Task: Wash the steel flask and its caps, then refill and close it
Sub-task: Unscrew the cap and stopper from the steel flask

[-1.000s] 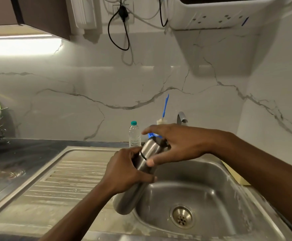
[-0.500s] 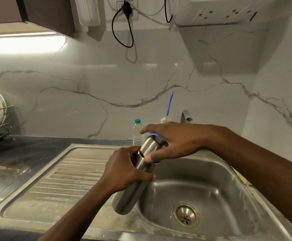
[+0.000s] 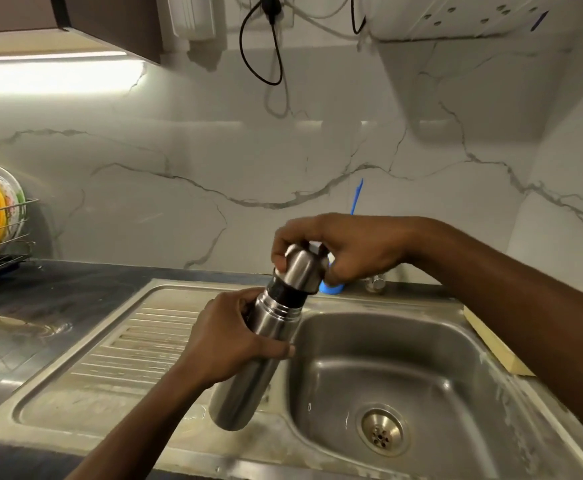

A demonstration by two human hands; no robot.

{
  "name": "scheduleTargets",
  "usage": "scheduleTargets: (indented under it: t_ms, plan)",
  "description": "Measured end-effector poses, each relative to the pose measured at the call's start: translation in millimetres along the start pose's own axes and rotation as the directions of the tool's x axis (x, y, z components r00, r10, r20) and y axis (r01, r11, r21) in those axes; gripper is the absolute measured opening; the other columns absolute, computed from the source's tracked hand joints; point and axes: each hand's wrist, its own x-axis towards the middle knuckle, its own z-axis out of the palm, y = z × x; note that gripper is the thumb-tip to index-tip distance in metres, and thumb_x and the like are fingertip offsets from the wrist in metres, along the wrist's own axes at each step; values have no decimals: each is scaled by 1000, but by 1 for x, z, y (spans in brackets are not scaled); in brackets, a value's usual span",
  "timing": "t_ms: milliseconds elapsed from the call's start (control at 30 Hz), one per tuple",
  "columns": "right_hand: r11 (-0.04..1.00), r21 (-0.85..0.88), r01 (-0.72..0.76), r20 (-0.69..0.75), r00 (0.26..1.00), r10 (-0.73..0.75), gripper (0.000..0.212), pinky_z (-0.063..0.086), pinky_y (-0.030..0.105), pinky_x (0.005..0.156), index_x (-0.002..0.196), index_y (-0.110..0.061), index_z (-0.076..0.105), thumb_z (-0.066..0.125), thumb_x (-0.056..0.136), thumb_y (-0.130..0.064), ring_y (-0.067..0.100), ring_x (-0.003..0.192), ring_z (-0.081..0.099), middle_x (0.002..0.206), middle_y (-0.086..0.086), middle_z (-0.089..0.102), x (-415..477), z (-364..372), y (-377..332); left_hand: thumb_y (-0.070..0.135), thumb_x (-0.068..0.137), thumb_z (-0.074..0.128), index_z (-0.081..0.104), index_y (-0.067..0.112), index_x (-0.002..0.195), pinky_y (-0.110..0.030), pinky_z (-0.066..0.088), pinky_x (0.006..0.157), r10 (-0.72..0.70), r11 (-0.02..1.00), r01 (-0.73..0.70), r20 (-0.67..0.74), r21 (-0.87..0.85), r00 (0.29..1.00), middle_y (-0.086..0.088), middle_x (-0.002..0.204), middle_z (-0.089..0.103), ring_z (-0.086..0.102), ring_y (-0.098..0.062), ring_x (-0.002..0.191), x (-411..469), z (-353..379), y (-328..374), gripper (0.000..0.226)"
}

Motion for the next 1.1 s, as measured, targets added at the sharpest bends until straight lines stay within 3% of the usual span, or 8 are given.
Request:
scheduleTargets:
  t_ms: [100, 200, 367, 533, 633, 733, 933, 1100]
  plan:
    - [995, 90, -40, -90, 995, 48, 60, 58, 32, 91, 120, -29, 62, 77, 74, 6, 10, 111, 64, 121, -12, 65, 12, -8, 12, 63, 42, 88, 74, 41, 95, -44, 64, 79, -60, 998, 59, -37, -37, 997, 18, 86, 77, 73, -4, 77, -5, -11, -12, 60]
    - [968, 176, -176, -49, 981, 187, 56, 61, 32, 88, 125, -30, 62, 85, 79, -8, 19, 106, 69, 122, -5, 65, 35, -3, 36, 65, 41, 89, 74, 40, 96, -46, 64, 80, -94, 995, 90, -80, -49, 992, 17, 87, 78, 74, -6, 80, -8, -23, -23, 62]
    - [932, 88, -352, 48, 936, 349, 59, 63, 32, 76, 129, -22, 58, 89, 79, -17, 22, 101, 68, 122, 3, 61, 95, 52, 83, 60, 42, 91, 74, 36, 98, -48, 65, 80, -108, 991, 98, -117, -90, 987, 12, 90, 79, 76, -10, 82, -10, -34, -34, 64]
    - [903, 80, -423, 36, 906, 422, 60, 61, 31, 69, 134, -20, 60, 85, 80, -17, 24, 97, 69, 119, 5, 62, 142, 128, 114, 51, 46, 96, 74, 40, 97, -50, 65, 80, -91, 992, 77, -140, -104, 986, 12, 90, 79, 76, -11, 81, -12, -38, -40, 56]
    - [908, 16, -419, 54, 907, 417, 63, 52, 30, 74, 141, -20, 59, 81, 82, -16, 22, 103, 65, 118, 1, 61, 156, 149, 122, 40, 51, 101, 75, 40, 97, -52, 64, 80, -84, 992, 69, -142, -107, 986, 10, 90, 79, 76, -13, 82, -12, -38, -42, 53]
    - [905, -21, -425, 55, 903, 425, 64, 45, 30, 82, 146, -20, 55, 77, 86, -15, 19, 107, 56, 134, 5, 60, 162, 162, 126, 32, 55, 103, 75, 39, 97, -53, 64, 80, -79, 993, 66, -143, -97, 987, 9, 90, 79, 76, -13, 81, -14, -38, -45, 51]
    - [895, 7, -446, 38, 895, 445, 70, 46, 33, 92, 151, -23, 51, 74, 86, -13, 27, 128, 56, 147, 6, 57, 166, 182, 134, 30, 56, 102, 75, 41, 96, -51, 64, 80, -76, 993, 62, -143, -98, 987, 10, 90, 79, 76, -12, 81, -15, -37, -43, 50]
    - [902, -63, -427, 26, 903, 429, 88, 44, 40, 107, 158, -28, 37, 82, 82, -27, 28, 139, 49, 158, 6, 47, 155, 154, 124, 54, 49, 94, 74, 37, 98, -49, 64, 79, -79, 994, 68, -148, -82, 986, 13, 90, 78, 75, -10, 81, -12, -33, -41, 56]
